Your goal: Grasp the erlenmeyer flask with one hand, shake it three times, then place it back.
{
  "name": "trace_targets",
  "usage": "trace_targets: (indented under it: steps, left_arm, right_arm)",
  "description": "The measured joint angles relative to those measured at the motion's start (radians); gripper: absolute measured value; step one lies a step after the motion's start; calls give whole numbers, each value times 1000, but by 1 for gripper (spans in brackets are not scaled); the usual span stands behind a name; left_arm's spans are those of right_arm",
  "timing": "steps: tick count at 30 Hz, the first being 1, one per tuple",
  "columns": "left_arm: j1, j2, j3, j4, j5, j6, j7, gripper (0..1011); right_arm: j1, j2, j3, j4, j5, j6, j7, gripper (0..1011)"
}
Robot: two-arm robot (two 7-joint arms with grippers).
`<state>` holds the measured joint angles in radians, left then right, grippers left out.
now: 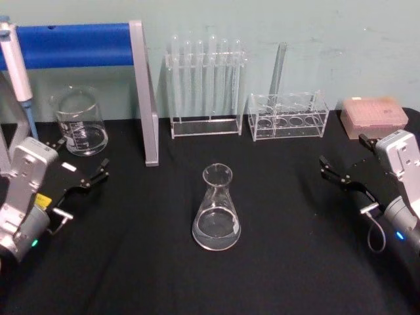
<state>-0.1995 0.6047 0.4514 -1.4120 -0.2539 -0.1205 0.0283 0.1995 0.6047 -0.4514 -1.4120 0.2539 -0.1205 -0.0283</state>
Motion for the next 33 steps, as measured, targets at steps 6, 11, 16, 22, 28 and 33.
trace_targets:
  steps: [6, 11, 16, 22, 28, 33]
  left_arm:
    - [0, 0, 0, 0, 0, 0, 0, 1001]
    - [0, 0, 0, 0, 0, 0, 0, 1001]
    - [0, 0, 0, 0, 0, 0, 0, 1001]
    - [0, 0, 0, 0, 0, 0, 0, 1001]
    - [0, 0, 0, 0, 0, 0, 0, 1001]
    - [0, 0, 0, 0, 0, 0, 0, 1001]
  right_arm:
    - [0, -3, 6, 0, -4, 3, 3, 1003]
    - [-4, -4, 17, -4, -4, 5, 32, 1003]
    - [-22, 8, 30, -30, 16, -1, 81, 1003]
    - [-58, 29, 47, -86, 55, -10, 153, 1003]
    - [-96, 56, 52, -139, 91, -30, 248, 1002]
    - [-116, 70, 49, -172, 120, -36, 329, 1003]
